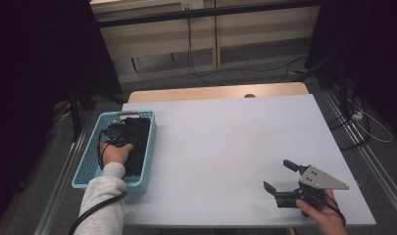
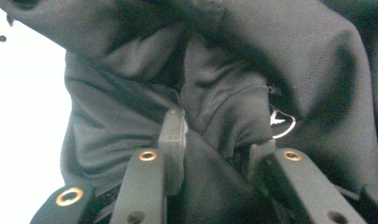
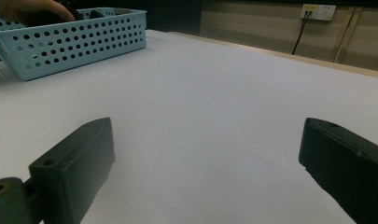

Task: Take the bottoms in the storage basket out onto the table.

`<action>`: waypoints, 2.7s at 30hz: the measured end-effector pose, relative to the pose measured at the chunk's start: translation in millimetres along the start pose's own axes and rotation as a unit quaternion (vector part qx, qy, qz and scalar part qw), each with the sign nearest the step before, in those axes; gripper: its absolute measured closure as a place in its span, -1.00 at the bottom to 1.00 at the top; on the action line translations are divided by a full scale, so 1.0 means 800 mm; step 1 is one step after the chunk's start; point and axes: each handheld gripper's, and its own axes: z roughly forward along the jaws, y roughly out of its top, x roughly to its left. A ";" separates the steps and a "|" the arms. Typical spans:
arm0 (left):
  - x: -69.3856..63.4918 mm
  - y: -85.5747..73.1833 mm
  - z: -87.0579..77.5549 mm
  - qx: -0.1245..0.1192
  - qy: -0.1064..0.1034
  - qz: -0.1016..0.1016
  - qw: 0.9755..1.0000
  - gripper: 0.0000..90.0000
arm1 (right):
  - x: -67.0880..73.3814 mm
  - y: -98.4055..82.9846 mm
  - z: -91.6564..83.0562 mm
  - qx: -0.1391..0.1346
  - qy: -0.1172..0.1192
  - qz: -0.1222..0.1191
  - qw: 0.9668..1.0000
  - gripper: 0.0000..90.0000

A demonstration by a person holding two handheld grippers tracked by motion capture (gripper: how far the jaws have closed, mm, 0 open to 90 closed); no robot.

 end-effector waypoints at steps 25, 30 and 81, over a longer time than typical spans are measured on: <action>0.035 0.038 -0.072 -0.008 -0.041 -0.030 0.999 0.67 | -0.001 0.000 -0.001 -0.004 -0.005 0.002 1.000 -0.94; 0.030 0.037 -0.064 -0.017 -0.044 -0.026 0.999 0.67 | 0.000 0.001 0.000 -0.004 -0.003 0.001 1.000 -0.94; 0.024 0.020 -0.004 0.025 -0.019 -0.034 0.999 0.67 | -0.005 -0.001 -0.004 -0.004 -0.006 0.004 1.000 -0.94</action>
